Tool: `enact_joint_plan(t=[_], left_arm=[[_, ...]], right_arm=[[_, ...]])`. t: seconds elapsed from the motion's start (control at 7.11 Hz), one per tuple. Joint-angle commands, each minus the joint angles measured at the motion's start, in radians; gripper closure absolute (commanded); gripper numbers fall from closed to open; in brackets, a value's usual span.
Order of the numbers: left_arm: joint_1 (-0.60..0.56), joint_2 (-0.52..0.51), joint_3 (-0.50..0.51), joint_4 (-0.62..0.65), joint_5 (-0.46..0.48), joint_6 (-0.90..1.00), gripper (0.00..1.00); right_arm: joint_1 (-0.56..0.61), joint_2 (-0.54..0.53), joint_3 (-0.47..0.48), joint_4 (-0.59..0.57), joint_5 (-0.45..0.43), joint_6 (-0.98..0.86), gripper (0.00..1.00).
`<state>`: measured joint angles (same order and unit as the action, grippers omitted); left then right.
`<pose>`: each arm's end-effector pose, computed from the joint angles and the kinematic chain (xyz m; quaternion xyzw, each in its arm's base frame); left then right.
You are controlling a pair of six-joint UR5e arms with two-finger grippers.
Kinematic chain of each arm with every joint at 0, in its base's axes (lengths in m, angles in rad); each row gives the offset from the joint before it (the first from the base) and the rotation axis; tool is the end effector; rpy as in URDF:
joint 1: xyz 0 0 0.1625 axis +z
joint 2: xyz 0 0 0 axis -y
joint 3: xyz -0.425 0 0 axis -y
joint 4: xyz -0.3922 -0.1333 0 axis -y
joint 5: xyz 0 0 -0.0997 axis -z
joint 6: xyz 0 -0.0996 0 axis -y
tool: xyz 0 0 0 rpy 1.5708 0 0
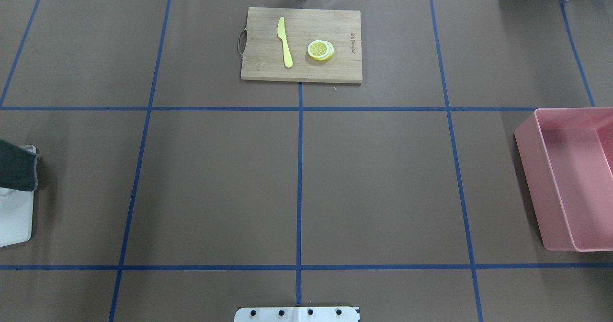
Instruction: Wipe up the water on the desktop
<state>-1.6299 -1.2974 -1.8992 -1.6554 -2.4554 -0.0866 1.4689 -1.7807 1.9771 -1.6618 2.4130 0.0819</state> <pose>-0.0788 -0.3804 0.5988 0.0572 0.4278 -0.0358 0.9013 0.0178 -0.4061 0.5571 0.0104 -0.4109 -0.0306 0.9111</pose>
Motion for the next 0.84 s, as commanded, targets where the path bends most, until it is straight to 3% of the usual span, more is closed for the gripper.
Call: enact_joint_plan(t=[0.0, 0.28, 0.56, 0.7], left_arm=[[0.002, 0.006, 0.009, -0.004, 0.0, 0.007, 0.02], [0.046, -0.002, 0.011, -0.015, 0.0, -0.002, 0.03], [0.126, -0.034, 0.011, -0.023, 0.001, -0.231, 0.03], [0.128, -0.033, 0.028, -0.023, 0.0, -0.257, 0.03]], right_arm=[[0.001, -0.006, 0.003, -0.001, 0.014, -0.001, 0.0], [0.001, -0.019, 0.005, -0.001, -0.006, 0.004, 0.0], [0.001, -0.022, 0.002, 0.001, -0.008, 0.004, 0.0], [0.001, -0.022, 0.002, 0.001, -0.008, 0.003, 0.0]])
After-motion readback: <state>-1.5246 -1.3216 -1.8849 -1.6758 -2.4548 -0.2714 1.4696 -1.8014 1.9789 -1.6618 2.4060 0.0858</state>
